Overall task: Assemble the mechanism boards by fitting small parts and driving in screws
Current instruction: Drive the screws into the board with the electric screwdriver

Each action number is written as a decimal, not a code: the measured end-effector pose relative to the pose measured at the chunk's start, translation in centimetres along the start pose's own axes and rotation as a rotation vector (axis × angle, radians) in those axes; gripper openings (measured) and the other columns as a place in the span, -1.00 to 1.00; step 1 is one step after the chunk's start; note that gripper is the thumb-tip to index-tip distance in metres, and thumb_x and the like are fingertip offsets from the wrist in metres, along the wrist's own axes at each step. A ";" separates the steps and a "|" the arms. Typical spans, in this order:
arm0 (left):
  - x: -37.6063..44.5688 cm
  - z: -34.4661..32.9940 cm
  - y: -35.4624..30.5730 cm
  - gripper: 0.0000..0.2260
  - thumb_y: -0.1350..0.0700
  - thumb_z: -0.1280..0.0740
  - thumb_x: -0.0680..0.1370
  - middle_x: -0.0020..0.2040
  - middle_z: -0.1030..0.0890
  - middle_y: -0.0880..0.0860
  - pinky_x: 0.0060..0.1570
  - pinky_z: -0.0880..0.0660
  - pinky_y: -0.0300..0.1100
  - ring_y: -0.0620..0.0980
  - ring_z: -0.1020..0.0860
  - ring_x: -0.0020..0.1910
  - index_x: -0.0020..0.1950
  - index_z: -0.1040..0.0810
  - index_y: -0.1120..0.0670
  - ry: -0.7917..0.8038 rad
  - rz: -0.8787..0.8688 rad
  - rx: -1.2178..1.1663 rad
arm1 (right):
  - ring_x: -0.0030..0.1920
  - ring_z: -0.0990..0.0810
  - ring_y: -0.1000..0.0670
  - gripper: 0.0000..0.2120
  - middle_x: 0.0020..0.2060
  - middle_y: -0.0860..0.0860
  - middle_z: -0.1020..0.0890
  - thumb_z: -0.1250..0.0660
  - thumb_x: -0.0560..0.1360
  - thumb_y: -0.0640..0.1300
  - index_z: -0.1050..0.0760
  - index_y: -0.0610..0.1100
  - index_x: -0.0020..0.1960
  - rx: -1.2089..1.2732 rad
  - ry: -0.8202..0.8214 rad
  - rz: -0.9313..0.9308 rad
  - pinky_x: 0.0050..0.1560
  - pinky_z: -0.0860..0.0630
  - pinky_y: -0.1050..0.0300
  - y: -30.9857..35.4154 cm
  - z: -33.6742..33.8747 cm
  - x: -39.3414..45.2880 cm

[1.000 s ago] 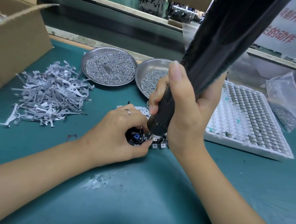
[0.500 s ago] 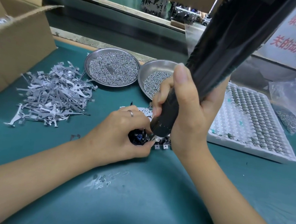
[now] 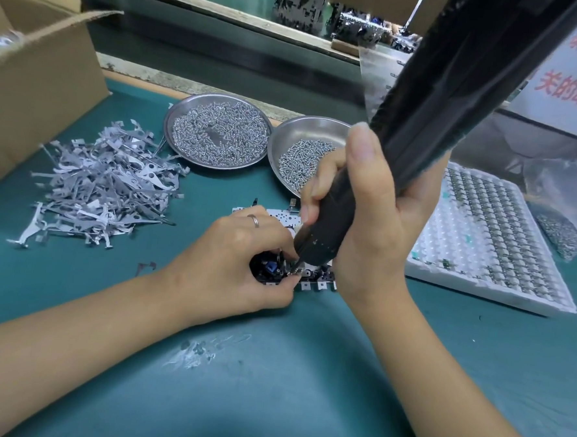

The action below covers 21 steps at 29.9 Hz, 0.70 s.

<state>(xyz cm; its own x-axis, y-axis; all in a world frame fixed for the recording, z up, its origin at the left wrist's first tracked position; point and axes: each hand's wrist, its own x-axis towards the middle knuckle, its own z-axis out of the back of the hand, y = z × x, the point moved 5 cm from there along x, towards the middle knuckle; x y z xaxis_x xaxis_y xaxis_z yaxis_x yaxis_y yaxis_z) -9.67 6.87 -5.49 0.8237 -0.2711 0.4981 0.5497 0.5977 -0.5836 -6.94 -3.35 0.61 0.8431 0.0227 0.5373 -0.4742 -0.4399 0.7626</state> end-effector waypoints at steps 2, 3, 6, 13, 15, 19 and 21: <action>-0.1 0.0 0.0 -0.89 0.20 -0.49 0.30 -0.30 -0.44 -0.23 -0.11 -0.33 -0.43 -0.18 -0.37 -0.26 -0.26 -0.58 0.09 0.001 0.000 -0.005 | -0.65 -0.36 -0.05 -0.73 -0.53 -0.08 -0.41 -0.29 0.42 -0.14 -0.22 -0.22 -0.05 0.001 -0.035 0.040 -0.54 -0.34 0.24 0.5 0.6 0.2; -0.1 -0.1 0.1 -0.89 0.19 -0.48 0.30 -0.29 -0.50 -0.19 -0.10 -0.37 -0.41 -0.17 -0.41 -0.24 -0.23 -0.61 0.11 0.007 0.010 -0.004 | -0.65 -0.36 -0.06 -0.72 -0.55 -0.07 -0.41 -0.28 0.43 -0.14 -0.22 -0.23 -0.03 -0.003 -0.050 0.065 -0.53 -0.34 0.25 0.7 0.9 0.4; -0.2 -0.2 0.2 -0.86 0.17 -0.47 0.30 -0.26 -0.59 -0.08 -0.08 -0.44 -0.34 -0.13 -0.48 -0.21 -0.17 -0.65 0.15 0.017 0.032 0.009 | -0.65 -0.35 -0.07 -0.73 -0.56 -0.04 -0.42 -0.27 0.44 -0.14 -0.20 -0.22 -0.02 -0.022 -0.066 0.085 -0.52 -0.34 0.24 0.7 1.5 0.7; -0.2 -0.2 0.1 -0.86 0.15 -0.46 0.31 -0.26 -0.60 -0.08 -0.09 -0.45 -0.30 -0.08 -0.52 -0.20 -0.16 -0.65 0.12 0.012 0.031 0.015 | -0.65 -0.34 -0.05 -0.74 -0.56 -0.01 -0.41 -0.29 0.44 -0.12 -0.21 -0.13 -0.05 -0.068 -0.003 -0.023 -0.54 -0.32 0.24 -0.6 1.5 0.9; -0.2 -0.2 0.1 -0.86 0.16 -0.47 0.31 -0.27 -0.58 -0.09 -0.09 -0.43 -0.34 -0.09 -0.50 -0.20 -0.16 -0.65 0.12 0.011 0.022 0.014 | -0.64 -0.35 -0.05 -0.74 -0.56 0.00 -0.42 -0.29 0.44 -0.11 -0.20 -0.13 -0.06 -0.079 -0.020 -0.024 -0.52 -0.33 0.25 -0.5 1.7 0.9; -0.2 -0.1 -0.1 -0.84 0.13 -0.47 0.32 -0.26 -0.59 -0.07 -0.08 -0.43 -0.33 -0.06 -0.51 -0.22 -0.13 -0.65 0.13 0.018 -0.014 0.023 | -0.47 -0.50 -0.05 -0.66 -0.41 -0.02 -0.50 -0.30 0.44 -0.05 -0.26 -0.12 0.12 -0.144 -0.012 -0.014 -0.42 -0.47 0.09 -0.1 2.0 1.0; -0.2 0.0 -0.2 -0.76 0.04 -0.46 0.36 -0.23 -0.61 -0.05 -0.05 -0.44 -0.31 -0.07 -0.53 -0.22 -0.05 -0.66 0.14 0.008 -0.012 -0.005 | -0.23 -0.53 0.02 -0.52 -0.25 0.07 -0.52 -0.27 0.45 -0.02 -0.23 -0.14 0.30 -0.207 -0.092 0.043 -0.16 -0.52 0.02 0.3 3.0 0.4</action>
<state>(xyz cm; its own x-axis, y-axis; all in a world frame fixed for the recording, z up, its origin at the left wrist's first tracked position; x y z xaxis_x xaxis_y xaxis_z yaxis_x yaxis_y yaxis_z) -9.94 6.84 -5.44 0.8179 -0.2844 0.5002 0.5605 0.5903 -0.5808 -5.92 -6.19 -0.06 0.8362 -0.0782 0.5428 -0.5439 -0.2445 0.8027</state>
